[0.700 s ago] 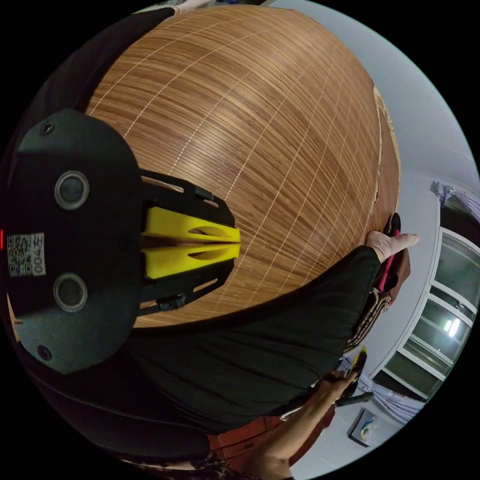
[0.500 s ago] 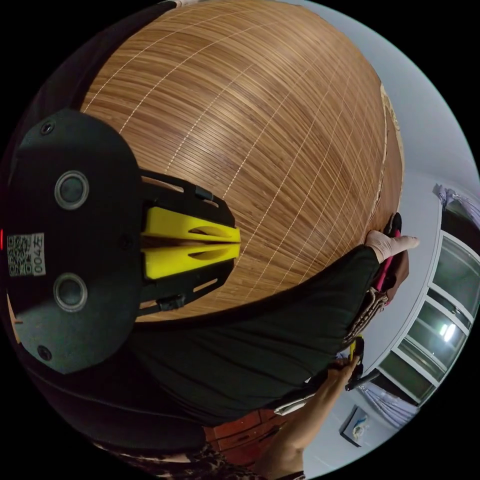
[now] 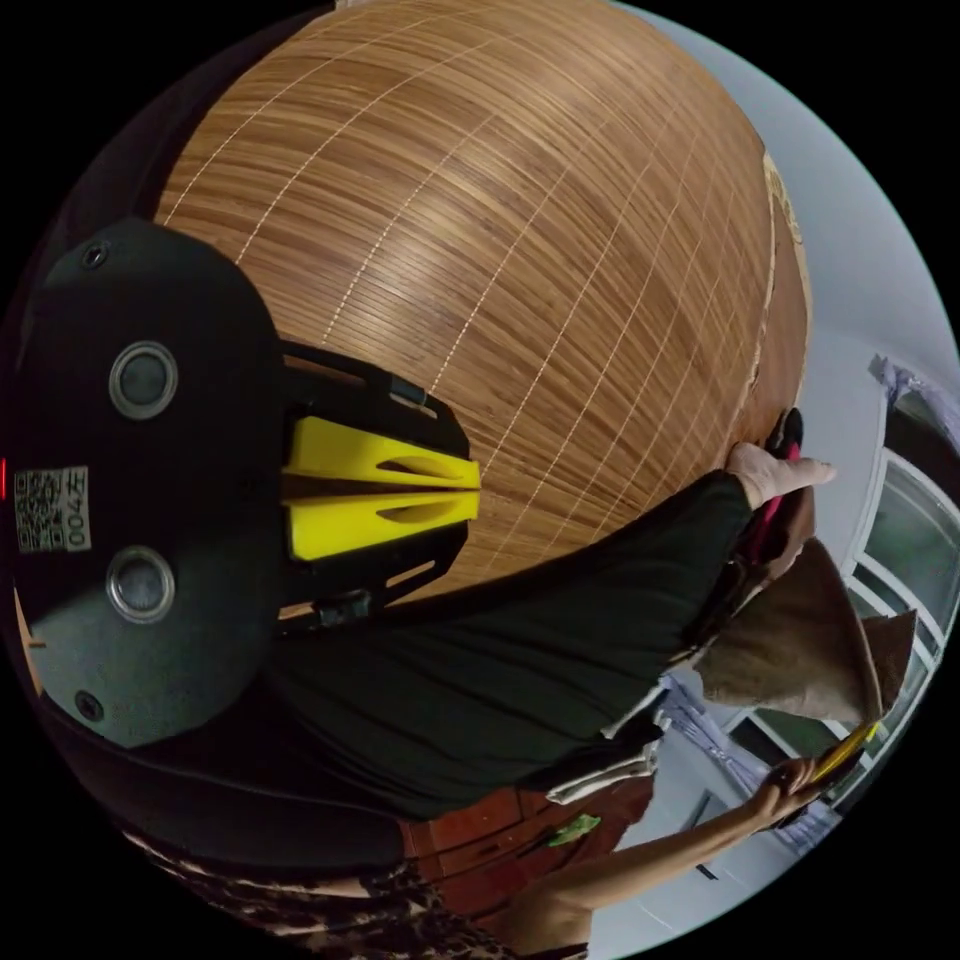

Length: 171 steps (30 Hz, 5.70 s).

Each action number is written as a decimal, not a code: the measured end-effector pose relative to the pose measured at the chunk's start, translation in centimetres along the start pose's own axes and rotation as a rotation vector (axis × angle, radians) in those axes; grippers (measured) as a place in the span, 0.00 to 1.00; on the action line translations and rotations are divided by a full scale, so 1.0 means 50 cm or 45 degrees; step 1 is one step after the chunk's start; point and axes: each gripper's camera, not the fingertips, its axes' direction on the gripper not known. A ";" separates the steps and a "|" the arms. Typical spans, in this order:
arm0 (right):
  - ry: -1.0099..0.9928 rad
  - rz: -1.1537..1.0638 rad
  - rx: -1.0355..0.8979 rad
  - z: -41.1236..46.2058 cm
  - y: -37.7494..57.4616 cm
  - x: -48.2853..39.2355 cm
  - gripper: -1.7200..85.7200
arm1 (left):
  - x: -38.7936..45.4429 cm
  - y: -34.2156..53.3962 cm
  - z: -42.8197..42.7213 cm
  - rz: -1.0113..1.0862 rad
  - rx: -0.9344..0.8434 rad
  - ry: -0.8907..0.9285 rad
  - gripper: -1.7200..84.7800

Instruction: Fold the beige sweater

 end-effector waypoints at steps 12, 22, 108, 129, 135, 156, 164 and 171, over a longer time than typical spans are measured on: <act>-0.126 0.398 -0.359 0.243 0.415 0.044 0.15 | 0.021 -0.112 -0.022 -0.369 0.221 0.053 0.03; -0.143 0.569 -0.295 0.246 0.461 0.135 0.13 | -0.025 -0.575 -0.204 -0.455 0.076 -0.288 0.04; -0.169 -0.062 0.030 0.434 0.216 -0.338 0.06 | 0.693 -0.092 -0.893 -0.011 0.945 0.017 0.05; 0.184 -0.220 -0.930 1.137 0.593 -0.036 0.15 | 0.100 -0.089 -0.788 -0.812 0.536 0.103 0.06; 0.345 -0.411 -1.175 1.417 0.671 -0.046 0.13 | 0.082 -0.105 -0.794 -0.803 0.529 0.095 0.06; 0.178 -0.415 -0.624 1.173 0.543 -0.200 0.02 | 0.221 -0.086 -0.754 -0.422 0.608 0.096 0.06; -0.247 -0.513 -0.198 0.718 0.357 -0.399 0.02 | 0.312 -0.079 -0.654 -0.449 0.618 -0.036 0.07; -0.291 -0.395 0.036 0.535 0.382 -0.453 0.02 | 0.532 -0.115 -0.507 -0.152 0.602 -0.195 0.18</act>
